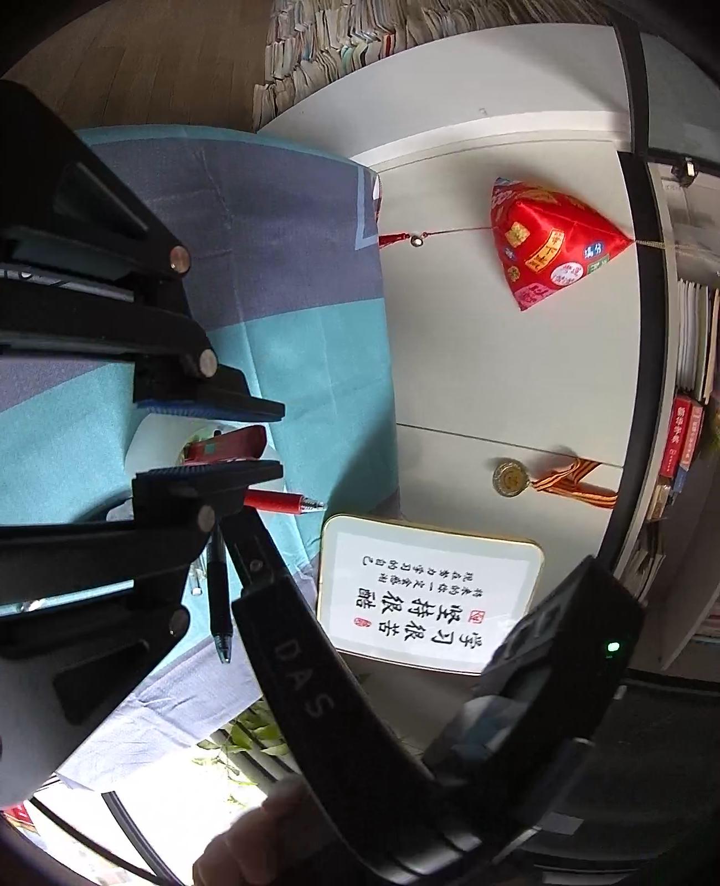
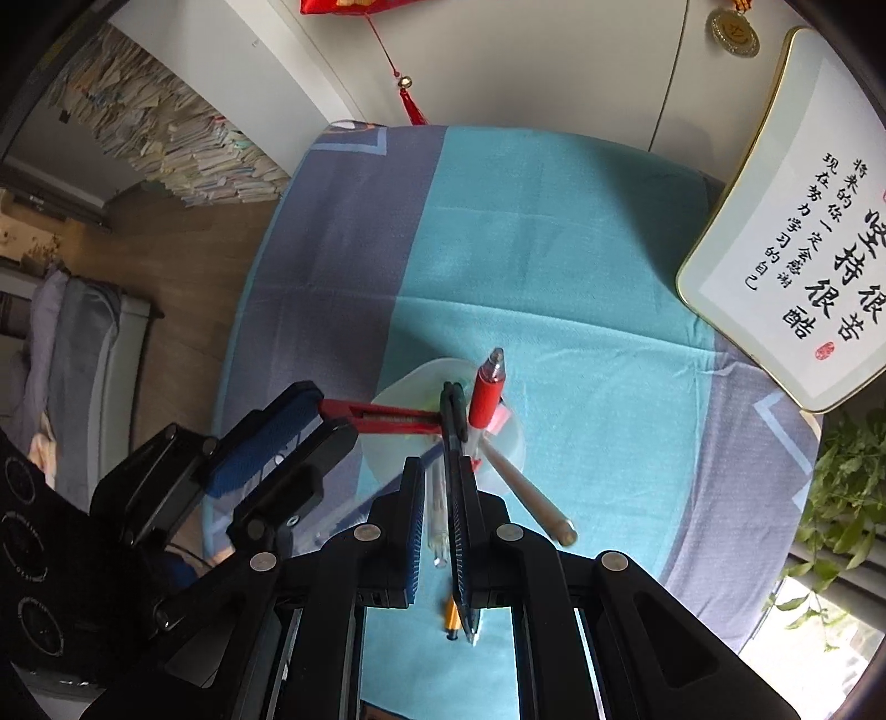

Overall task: Organize stationery
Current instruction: 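Lift the red box cutter into the cup with the left gripper while the right gripper inserts the black pen, then grasp the clear mechanical pencil with the right gripper while the left gripper grasps the orange pen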

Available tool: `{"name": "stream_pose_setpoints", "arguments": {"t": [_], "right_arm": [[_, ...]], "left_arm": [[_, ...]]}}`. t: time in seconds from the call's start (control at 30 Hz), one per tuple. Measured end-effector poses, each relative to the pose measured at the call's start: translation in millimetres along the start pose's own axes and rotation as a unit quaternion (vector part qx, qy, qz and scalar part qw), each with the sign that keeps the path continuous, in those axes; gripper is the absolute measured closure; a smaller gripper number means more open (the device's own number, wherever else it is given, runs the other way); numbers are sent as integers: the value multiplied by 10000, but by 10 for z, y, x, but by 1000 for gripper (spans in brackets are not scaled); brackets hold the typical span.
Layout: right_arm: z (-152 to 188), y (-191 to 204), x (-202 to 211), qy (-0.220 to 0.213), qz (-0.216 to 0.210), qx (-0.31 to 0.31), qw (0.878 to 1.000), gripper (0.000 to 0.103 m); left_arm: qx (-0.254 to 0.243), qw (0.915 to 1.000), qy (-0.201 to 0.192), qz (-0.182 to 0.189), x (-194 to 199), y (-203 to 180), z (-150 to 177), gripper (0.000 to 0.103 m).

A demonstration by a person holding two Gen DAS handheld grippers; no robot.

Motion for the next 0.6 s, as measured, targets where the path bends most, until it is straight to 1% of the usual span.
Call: {"name": "stream_pose_setpoints", "arguments": {"t": [0.03,0.07,0.1,0.13,0.17,0.2,0.27,0.33,0.37,0.4,0.43,0.47,0.5,0.53,0.6], "right_arm": [[-30,15,17,-119,-47,10,9999,95],[-44,18,58,-268,-82,24,9996,95],[-49,7,131,-448,-76,45,9990,95],[-55,-27,224,-654,-54,56,9978,95],[-55,-86,338,-895,6,10,9960,95],[-37,-157,468,-1154,77,-70,9933,95],[74,-237,702,-1541,126,-22,9880,95],[276,-275,859,-1715,258,249,9845,86],[390,-294,927,-1857,332,340,9815,77],[503,-317,1000,-2089,415,395,9763,66],[624,-335,1062,-2343,535,449,9697,60],[748,-352,1109,-2573,632,476,9631,49],[872,-359,1134,-2789,716,458,9566,43],[986,-371,1124,-2910,808,444,9523,43],[1176,-402,1001,-2945,937,376,9503,42]], "left_arm": [[-11,9999,-96,-36,66,-6,-23,88],[-66,9998,-164,-81,142,-24,-44,80],[-135,9995,-251,-130,230,-49,-63,64],[-193,9990,-368,-179,332,-77,-83,55],[-241,9982,-502,-223,443,-103,-97,39],[-289,9972,-644,-238,555,-142,-104,34],[-353,9959,-793,-243,740,-220,-72,33],[-375,9955,-853,-196,875,-300,17,30],[-398,9953,-869,-174,932,-342,83,28],[-418,9950,-884,-194,980,-367,155,25],[-454,9948,-874,-249,1019,-386,233,24],[-492,9948,-839,-308,1040,-399,318,22],[-517,9949,-795,-353,1055,-408,406,21],[-527,9952,-729,-389,1056,-414,500,21],[-439,9967,-575,-376,1001,-409,684,21]]}}
Point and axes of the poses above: each gripper's, at about its wrist camera, not at the fingertips, and x roughly against the way its jaws point, y to its left, z to its underside, the point moved 10 cm from there along -x, roughly the way its jaws point, and after that the axes turned 15 degrees about z, right-handed, at the moved point
